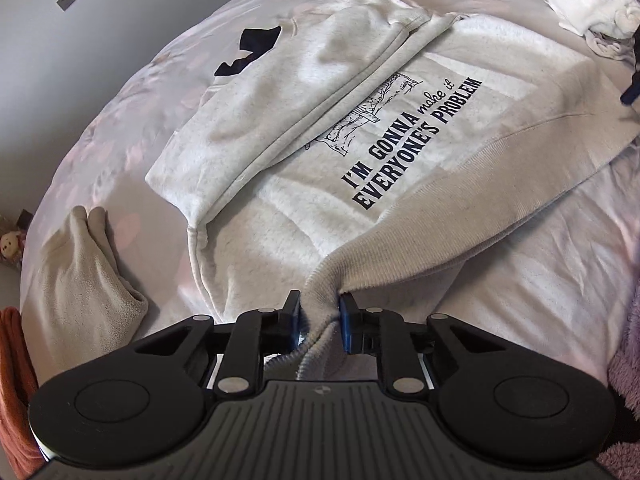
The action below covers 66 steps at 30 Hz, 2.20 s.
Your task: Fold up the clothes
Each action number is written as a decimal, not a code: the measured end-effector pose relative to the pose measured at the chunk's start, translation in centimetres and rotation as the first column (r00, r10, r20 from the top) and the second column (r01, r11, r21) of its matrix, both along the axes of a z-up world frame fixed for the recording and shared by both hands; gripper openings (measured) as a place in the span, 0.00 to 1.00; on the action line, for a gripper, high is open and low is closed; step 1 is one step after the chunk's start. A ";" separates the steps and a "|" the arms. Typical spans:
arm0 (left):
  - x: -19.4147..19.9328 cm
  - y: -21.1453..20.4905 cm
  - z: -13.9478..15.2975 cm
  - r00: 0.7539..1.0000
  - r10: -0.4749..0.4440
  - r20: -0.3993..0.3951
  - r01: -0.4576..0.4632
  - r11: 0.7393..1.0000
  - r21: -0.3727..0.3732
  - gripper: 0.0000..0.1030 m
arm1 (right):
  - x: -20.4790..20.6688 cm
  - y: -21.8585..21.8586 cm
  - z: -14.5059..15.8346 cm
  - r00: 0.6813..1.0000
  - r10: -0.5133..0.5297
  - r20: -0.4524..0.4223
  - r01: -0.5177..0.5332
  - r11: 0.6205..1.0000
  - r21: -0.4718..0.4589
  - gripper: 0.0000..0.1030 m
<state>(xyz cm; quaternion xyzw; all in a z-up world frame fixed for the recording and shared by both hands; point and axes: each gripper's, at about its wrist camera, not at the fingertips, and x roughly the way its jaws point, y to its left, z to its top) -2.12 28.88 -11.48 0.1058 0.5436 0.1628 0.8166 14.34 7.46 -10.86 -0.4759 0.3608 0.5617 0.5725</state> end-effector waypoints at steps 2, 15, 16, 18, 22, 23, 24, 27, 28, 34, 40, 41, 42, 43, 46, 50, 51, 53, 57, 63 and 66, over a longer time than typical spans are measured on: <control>-0.1 -0.1 -0.2 1.000 0.004 0.001 -0.004 1.000 0.001 0.16 | -0.2 1.3 -1.3 1.000 0.012 0.014 -0.011 0.998 -0.063 0.46; -1.1 -0.3 -0.2 0.999 -0.031 0.008 0.031 0.999 -0.032 0.17 | -0.9 1.6 -2.6 0.975 0.011 0.224 0.001 0.999 -0.050 0.06; -1.2 -0.4 -0.2 0.999 -0.042 0.008 0.042 0.999 -0.031 0.17 | -0.7 1.2 -1.8 0.974 -0.011 0.226 0.013 1.000 -0.009 0.06; -1.4 -0.8 -0.1 0.998 -0.069 0.009 0.069 0.997 -0.036 0.17 | 0.5 0.4 0.2 0.970 -0.089 0.228 0.071 0.994 0.085 0.06; -1.6 -2.2 0.1 0.991 -0.132 0.007 0.133 0.990 -0.040 0.19 | 3.7 -0.9 4.1 0.950 -0.241 0.200 0.187 0.949 0.254 0.06; -1.7 -2.7 0.2 0.989 -0.150 0.006 0.150 0.988 -0.037 0.19 | 4.3 -0.8 5.0 0.945 -0.262 0.195 0.203 0.938 0.280 0.06; -1.8 -3.2 0.2 0.986 -0.168 0.004 0.168 0.985 -0.036 0.19 | 4.6 -0.3 5.7 0.943 -0.273 0.192 0.210 0.933 0.294 0.06; -2.2 -4.7 -0.1 0.976 -0.215 -0.010 0.215 0.975 -0.053 0.23 | 5.9 1.1 6.9 0.939 -0.283 0.193 0.214 0.924 0.316 0.06; -2.4 -5.2 -0.3 0.973 -0.229 -0.018 0.228 0.972 -0.054 0.26 | 6.1 1.5 7.2 0.938 -0.285 0.196 0.213 0.923 0.320 0.06; -3.6 -8.8 -1.4 0.931 -0.354 -0.085 0.356 0.935 -0.003 0.53 | 7.2 3.5 7.5 0.932 -0.305 0.193 0.232 0.916 0.328 0.06; -3.4 -12.1 -2.9 0.872 -0.458 -0.170 0.471 0.881 0.040 0.53 | 8.1 3.6 7.1 0.930 -0.329 0.161 0.264 0.907 0.328 0.06; -3.3 -12.7 -3.3 0.858 -0.478 -0.187 0.492 0.870 0.036 0.53 | 8.1 3.6 7.0 0.930 -0.332 0.156 0.268 0.906 0.327 0.06; -3.1 -13.1 -3.7 0.844 -0.496 -0.206 0.511 0.859 0.028 0.53 | 8.1 3.5 7.0 0.930 -0.332 0.155 0.269 0.906 0.326 0.06; -2.9 -13.4 -4.3 0.834 -0.501 -0.231 0.520 0.854 0.023 0.53 | 8.1 3.4 6.9 0.931 -0.332 0.153 0.270 0.906 0.326 0.06; -2.1 -13.4 -6.4 0.819 -0.481 -0.312 0.513 0.858 0.025 0.53 | 8.1 3.0 6.8 0.932 -0.333 0.143 0.272 0.904 0.329 0.06; -1.4 -12.2 -8.1 0.815 -0.469 -0.339 0.491 0.871 -0.024 0.55 | 7.9 2.3 6.6 0.933 -0.335 0.133 0.276 0.900 0.337 0.06; -1.2 -11.8 -8.3 0.819 -0.463 -0.339 0.479 0.877 -0.039 0.57 | 7.9 2.0 6.5 0.933 -0.336 0.130 0.277 0.900 0.338 0.06; -0.7 -10.6 -8.6 0.837 -0.433 -0.334 0.435 0.897 -0.071 0.65 | 7.8 1.6 6.3 0.934 -0.336 0.124 0.278 0.899 0.338 0.06; 0.1 -7.8 -8.9 0.884 -0.347 -0.314 0.314 0.937 -0.152 0.79 | 7.8 0.8 5.9 0.934 -0.339 0.113 0.285 0.897 0.336 0.06; -0.5 -6.6 -7.7 0.915 -0.272 -0.298 0.250 0.962 -0.111 0.30 | 7.2 -0.4 5.5 0.938 -0.328 0.117 0.274 0.903 0.332 0.06; -0.9 -6.0 -7.0 0.928 -0.221 -0.300 0.215 0.975 -0.053 0.17 | 6.8 -0.8 5.3 0.939 -0.319 0.129 0.264 0.908 0.327 0.06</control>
